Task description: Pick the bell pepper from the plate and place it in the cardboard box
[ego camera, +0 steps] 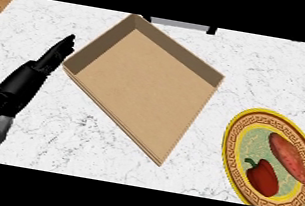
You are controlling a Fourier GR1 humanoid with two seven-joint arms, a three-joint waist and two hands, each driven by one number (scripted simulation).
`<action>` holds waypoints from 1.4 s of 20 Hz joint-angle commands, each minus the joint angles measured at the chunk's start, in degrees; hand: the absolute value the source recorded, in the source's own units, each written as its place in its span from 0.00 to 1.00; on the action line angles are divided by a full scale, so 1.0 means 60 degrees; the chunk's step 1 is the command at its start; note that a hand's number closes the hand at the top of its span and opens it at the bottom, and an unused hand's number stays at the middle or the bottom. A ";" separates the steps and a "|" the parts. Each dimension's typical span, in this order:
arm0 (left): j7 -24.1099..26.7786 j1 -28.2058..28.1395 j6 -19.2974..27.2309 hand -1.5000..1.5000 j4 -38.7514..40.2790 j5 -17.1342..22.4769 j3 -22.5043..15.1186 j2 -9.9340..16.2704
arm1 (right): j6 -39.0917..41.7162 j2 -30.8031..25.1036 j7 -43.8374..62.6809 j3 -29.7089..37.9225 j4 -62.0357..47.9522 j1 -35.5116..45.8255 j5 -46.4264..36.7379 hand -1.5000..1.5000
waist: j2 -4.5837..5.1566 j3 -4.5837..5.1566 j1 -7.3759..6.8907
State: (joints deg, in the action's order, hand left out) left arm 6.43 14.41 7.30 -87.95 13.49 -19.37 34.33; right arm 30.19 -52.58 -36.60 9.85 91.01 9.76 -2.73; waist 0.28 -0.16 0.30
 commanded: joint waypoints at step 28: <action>0.0170 0.0073 -0.1239 0.50 0.0782 -0.1113 0.1146 -0.1141 | 0.0025 0.0171 0.2644 -0.3023 0.5405 -0.3499 -0.7626 0.00 | -0.0046 0.0026 0.0017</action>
State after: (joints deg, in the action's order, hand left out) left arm 6.07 13.71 1.40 -86.46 8.22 -13.71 29.42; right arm 31.96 -54.78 -20.30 -6.83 125.01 -10.14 -43.25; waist -0.10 0.00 0.38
